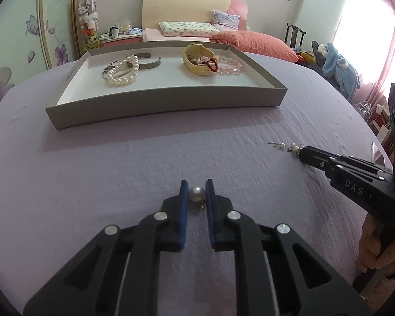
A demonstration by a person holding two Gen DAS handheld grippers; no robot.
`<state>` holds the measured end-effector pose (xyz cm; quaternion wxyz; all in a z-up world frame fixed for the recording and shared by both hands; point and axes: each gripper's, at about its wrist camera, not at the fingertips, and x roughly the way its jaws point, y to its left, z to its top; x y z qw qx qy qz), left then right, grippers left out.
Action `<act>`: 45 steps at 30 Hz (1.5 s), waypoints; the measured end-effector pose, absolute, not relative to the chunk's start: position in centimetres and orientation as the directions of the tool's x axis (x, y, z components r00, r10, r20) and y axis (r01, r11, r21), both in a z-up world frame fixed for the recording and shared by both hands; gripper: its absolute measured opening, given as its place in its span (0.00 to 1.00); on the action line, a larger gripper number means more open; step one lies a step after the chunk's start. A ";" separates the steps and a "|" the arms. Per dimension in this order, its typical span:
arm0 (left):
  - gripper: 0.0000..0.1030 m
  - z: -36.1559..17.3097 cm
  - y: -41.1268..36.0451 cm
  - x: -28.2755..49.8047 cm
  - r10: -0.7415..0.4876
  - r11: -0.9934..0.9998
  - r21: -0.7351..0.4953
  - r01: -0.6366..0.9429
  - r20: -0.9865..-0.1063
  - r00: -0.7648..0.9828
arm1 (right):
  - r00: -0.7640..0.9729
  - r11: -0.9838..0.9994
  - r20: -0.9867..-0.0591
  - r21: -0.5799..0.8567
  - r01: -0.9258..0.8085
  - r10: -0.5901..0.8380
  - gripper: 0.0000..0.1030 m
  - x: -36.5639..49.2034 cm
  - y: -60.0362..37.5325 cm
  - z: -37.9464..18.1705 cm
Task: Organize jewelry
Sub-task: 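Lower the left tool onto the single pearl stud and close it, then carry the pearl stud with the left tool while the right tool carries the earring toward the tray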
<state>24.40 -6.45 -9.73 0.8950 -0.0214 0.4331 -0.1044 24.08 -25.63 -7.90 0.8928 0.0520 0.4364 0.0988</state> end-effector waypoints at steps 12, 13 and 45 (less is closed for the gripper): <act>0.13 -9.6 -5.9 24.3 -0.203 0.979 -0.144 0.144 -0.766 0.610 | 0.600 0.975 -0.769 0.179 -0.131 0.222 0.03 24.1 -25.7 -7.9; 0.13 -9.6 -5.9 24.3 -0.202 0.979 -0.144 0.143 -0.766 0.610 | 0.600 0.975 -0.769 0.179 -0.131 0.222 0.03 24.1 -25.7 -7.9; 0.13 -8.4 0.9 25.4 -0.059 0.990 -0.128 -0.052 -0.731 0.680 | 0.639 0.961 -0.720 0.170 -0.218 0.272 0.03 23.0 -23.2 -6.8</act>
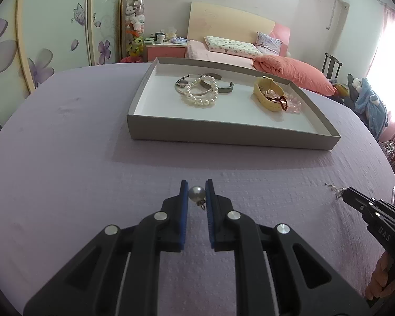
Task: Organize jewelry
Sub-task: 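Carry the pearl stud with the left tool while the right tool carries the earring toward the tray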
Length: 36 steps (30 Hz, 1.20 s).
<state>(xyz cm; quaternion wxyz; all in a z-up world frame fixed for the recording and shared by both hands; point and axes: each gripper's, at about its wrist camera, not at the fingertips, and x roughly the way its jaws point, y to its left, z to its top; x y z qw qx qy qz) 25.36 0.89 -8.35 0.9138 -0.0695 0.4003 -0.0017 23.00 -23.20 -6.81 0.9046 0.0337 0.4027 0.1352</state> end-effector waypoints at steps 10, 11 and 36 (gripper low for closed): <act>0.13 -8.8 1.0 25.2 -0.062 0.990 -0.132 -0.053 -0.739 0.671 | 0.640 0.959 -0.715 0.174 -0.226 0.281 0.03 23.1 -23.0 -6.7; 0.13 -8.8 0.9 25.2 -0.062 0.990 -0.131 -0.052 -0.738 0.672 | 0.641 0.958 -0.714 0.175 -0.227 0.282 0.03 23.0 -23.0 -6.7; 0.13 0.0 0.3 25.5 -0.100 0.992 -0.119 0.043 -0.537 0.838 | 0.858 0.927 -0.352 0.173 -0.333 0.374 0.03 24.7 -22.2 7.1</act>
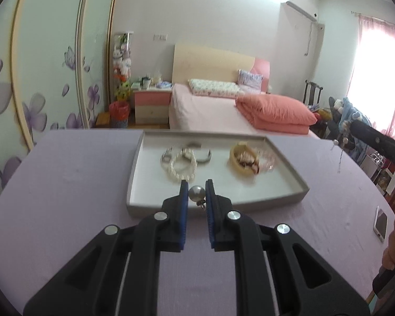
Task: Organize jewelry
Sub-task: 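Open the left tool over the tray while the right tool releases the earring there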
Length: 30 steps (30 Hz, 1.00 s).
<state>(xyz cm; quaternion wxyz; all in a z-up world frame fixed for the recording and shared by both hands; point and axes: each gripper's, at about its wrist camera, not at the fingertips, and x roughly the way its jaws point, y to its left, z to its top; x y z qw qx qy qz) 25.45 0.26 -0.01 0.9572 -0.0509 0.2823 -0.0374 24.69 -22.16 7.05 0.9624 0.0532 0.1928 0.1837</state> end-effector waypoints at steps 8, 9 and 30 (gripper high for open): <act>0.13 1.8 0.3 29.6 -0.095 0.993 -0.105 0.051 -0.477 0.874 | 0.880 0.920 -0.288 0.225 -0.321 0.378 0.03 29.0 -21.5 6.9; 0.13 1.9 0.4 30.1 -0.091 0.994 -0.103 0.047 -0.473 0.876 | 0.880 0.919 -0.288 0.228 -0.321 0.379 0.03 29.5 -21.4 6.7; 0.13 -1.3 -0.3 38.4 -0.080 0.995 -0.086 0.044 -0.475 0.876 | 0.863 0.945 -0.396 0.216 -0.244 0.313 0.03 37.8 -18.1 1.2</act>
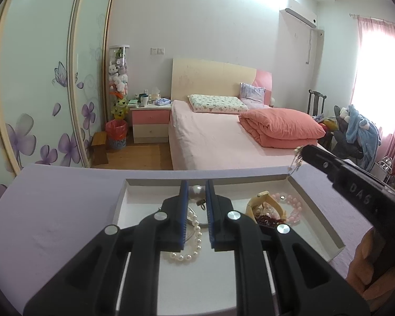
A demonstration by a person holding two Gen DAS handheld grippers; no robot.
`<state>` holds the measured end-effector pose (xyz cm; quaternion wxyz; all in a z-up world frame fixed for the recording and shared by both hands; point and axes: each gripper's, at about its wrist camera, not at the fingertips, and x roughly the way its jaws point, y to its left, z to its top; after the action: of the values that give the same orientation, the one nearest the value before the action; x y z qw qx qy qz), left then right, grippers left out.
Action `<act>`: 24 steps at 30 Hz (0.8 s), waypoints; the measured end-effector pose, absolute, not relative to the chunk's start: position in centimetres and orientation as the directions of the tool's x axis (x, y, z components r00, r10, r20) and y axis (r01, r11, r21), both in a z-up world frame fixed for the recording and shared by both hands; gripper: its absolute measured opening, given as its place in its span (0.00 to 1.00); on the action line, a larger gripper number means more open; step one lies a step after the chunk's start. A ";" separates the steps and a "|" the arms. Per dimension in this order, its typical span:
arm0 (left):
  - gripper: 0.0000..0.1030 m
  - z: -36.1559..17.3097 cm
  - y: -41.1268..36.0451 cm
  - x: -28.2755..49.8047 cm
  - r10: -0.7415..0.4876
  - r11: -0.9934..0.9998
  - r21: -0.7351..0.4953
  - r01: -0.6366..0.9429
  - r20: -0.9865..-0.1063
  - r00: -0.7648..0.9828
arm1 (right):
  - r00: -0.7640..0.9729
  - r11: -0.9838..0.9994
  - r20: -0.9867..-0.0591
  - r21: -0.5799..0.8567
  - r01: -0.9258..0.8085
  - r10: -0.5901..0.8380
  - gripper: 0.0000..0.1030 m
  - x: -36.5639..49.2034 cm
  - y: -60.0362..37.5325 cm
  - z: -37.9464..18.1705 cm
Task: Organize jewelry
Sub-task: 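Open the left tool over the tray while the right tool releases the earring there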
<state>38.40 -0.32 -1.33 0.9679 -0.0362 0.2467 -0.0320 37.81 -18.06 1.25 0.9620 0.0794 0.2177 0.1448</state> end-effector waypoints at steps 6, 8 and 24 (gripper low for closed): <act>0.13 -2.5 -0.4 39.6 -0.084 0.995 -0.088 0.046 -0.498 0.863 | 0.836 0.945 -0.450 0.233 -0.231 0.315 0.03 38.9 -17.9 -0.3; 0.13 -2.8 -0.5 40.0 -0.086 0.995 -0.085 0.049 -0.507 0.858 | 0.828 0.944 -0.463 0.239 -0.227 0.316 0.03 39.1 -18.0 -0.7; 0.41 -3.8 0.3 39.8 -0.106 0.990 -0.133 0.040 -0.537 0.837 | 0.821 0.931 -0.469 0.312 -0.192 0.326 0.46 39.0 -19.7 -0.4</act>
<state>39.84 0.32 -3.78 0.9566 -0.0582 0.2831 -0.0382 38.98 -19.67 -0.41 0.9457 0.1263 0.2663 0.1370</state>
